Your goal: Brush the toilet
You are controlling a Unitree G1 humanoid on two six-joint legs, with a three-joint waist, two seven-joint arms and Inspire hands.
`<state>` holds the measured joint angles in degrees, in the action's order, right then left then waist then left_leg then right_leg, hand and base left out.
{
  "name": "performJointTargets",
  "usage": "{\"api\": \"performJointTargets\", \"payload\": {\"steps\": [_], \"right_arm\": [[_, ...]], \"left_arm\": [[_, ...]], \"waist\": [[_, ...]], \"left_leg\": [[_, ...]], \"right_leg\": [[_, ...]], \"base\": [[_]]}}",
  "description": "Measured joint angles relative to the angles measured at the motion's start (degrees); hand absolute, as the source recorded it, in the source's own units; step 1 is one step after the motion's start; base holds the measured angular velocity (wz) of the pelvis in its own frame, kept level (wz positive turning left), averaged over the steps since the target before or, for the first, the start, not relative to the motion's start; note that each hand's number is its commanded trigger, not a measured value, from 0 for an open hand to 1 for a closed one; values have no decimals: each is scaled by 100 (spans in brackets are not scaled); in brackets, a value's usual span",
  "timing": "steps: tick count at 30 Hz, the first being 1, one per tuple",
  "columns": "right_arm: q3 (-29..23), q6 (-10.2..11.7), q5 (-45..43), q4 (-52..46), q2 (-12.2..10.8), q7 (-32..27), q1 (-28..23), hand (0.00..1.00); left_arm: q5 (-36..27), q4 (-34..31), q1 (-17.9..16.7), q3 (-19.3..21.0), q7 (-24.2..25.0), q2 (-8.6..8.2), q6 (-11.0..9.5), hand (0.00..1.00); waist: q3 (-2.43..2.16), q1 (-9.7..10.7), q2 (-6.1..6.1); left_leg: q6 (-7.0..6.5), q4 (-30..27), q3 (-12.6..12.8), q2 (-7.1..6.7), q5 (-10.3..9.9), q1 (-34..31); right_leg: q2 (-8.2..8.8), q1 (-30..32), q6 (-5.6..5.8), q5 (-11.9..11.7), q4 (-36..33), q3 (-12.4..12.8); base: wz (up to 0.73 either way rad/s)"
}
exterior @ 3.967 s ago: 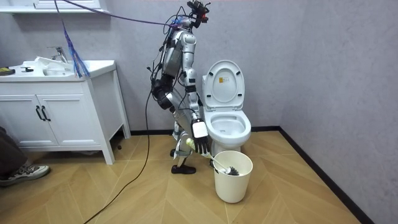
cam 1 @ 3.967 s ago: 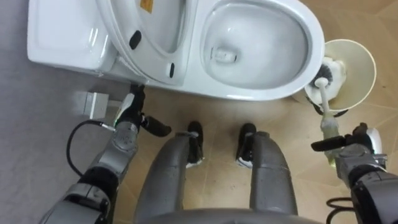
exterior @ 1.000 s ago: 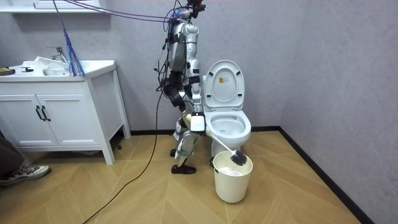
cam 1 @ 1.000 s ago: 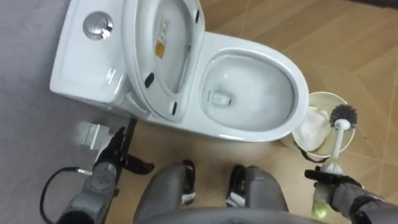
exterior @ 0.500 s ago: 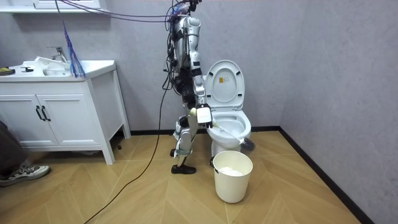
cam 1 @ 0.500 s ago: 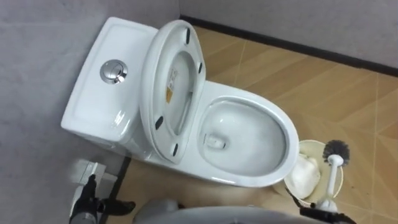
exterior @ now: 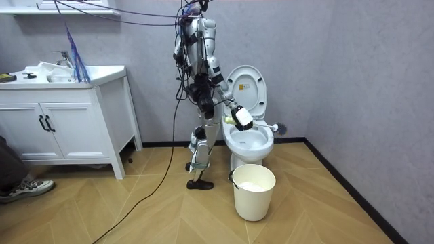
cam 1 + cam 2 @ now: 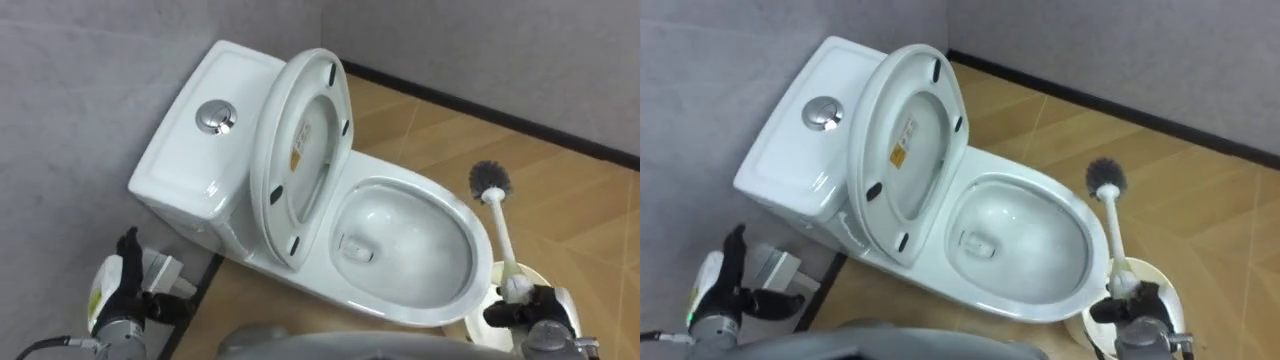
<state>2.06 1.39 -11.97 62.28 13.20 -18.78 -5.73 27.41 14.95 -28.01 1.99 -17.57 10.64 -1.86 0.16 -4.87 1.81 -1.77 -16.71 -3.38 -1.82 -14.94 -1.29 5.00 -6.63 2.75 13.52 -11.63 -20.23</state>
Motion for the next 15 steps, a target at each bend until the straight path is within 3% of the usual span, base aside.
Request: {"api": "performJointTargets", "payload": {"steps": [1,5,15], "right_arm": [[40,9,-234,6,-7,1,-9,100],[250,32,-921,34,-1,22,-107,100],[532,54,-1837,568,1,79,-368,100]], "left_arm": [[175,-20,37,-1,-75,0,-80,0],[578,-574,10,-169,-81,2,-87,0],[685,-816,220,-707,-97,11,-252,0]], "waist": [[0,-20,12],[-17,-37,10],[-39,-17,43]], "left_leg": [[5,-1,-4,4,5,-2],[17,8,-15,8,24,-7],[17,-1,-26,8,38,0]], "right_leg": [[-4,-1,-1,0,-1,-3],[-7,14,-4,-2,4,-26],[-2,59,-4,-2,10,10]], "base": [[4],[0],[0]]}}
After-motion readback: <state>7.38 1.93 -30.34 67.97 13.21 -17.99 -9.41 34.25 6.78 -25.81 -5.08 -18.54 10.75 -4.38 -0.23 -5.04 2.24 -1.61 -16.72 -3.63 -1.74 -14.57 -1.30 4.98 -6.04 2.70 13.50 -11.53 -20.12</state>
